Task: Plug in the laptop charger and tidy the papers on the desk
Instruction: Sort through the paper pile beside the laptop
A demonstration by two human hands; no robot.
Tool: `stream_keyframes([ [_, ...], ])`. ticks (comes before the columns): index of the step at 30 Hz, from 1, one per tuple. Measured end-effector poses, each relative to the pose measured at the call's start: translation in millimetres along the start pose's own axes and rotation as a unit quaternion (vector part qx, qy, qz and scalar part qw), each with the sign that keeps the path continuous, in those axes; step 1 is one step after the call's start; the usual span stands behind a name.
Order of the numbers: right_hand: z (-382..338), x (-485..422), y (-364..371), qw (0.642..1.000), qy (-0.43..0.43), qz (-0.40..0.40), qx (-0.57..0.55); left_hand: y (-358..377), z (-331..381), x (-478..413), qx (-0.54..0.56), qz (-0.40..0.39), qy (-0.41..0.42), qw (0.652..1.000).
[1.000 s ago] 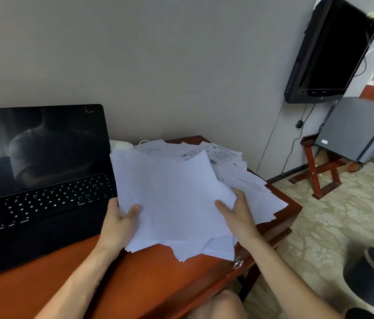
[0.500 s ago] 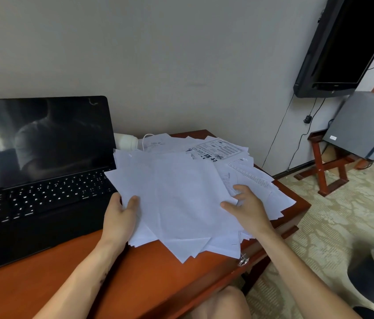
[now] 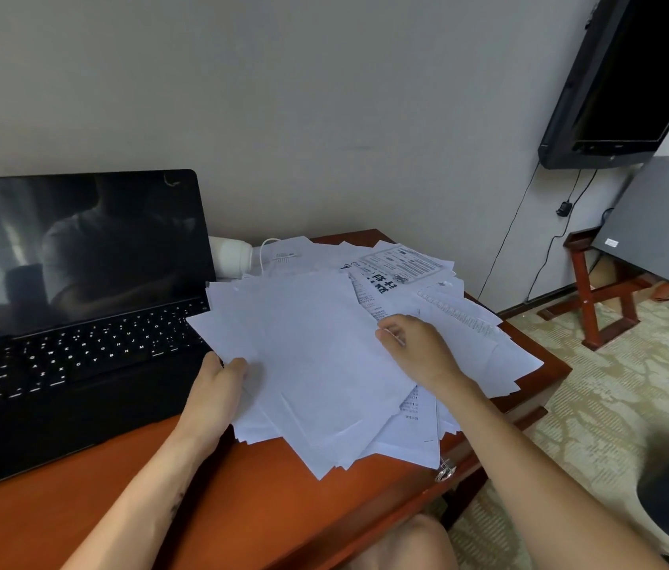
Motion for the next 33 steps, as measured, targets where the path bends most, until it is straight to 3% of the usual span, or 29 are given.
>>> stream_keyframes([
  [5,-9.4,17.9,5.6,0.998,-0.016,-0.042,0.044,1.0,1.8,0.6,-0.023,0.008,0.029,0.999],
  [8,4.3,24.2,9.7,0.995,0.02,-0.074,-0.061,0.7,3.7,1.6,-0.021,0.029,0.04,0.999],
  [14,5.0,23.0,12.1,0.98,0.065,-0.004,-0.187,2.5,7.1,2.9,-0.013,0.01,0.03,0.999],
  [18,-15.7,22.9,32.1,0.997,-0.012,-0.014,-0.071,-3.2,1.8,-0.6,0.0,-0.035,0.018,0.999],
  [21,-8.2,20.2,25.6,0.998,-0.019,0.023,-0.05,-4.7,2.6,-0.1,-0.007,-0.037,0.018,0.999],
  [26,30.3,10.4,8.7,0.977,0.117,0.022,0.179,-23.7,16.8,-2.1,-0.003,0.026,0.066,0.997],
  [33,26.0,-6.4,-1.8,0.954,0.204,-0.065,0.209,-33.5,25.3,-4.2,-0.018,0.073,0.117,0.99],
])
Point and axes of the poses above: each hand's wrist, its own x-axis away from the middle knuckle, its own y-axis out of the palm, z = x × y, the point moved 6 cm from there along -x, towards the middle knuckle, and after that the axes turned 9 degrees about y, right-handed, at the moved point
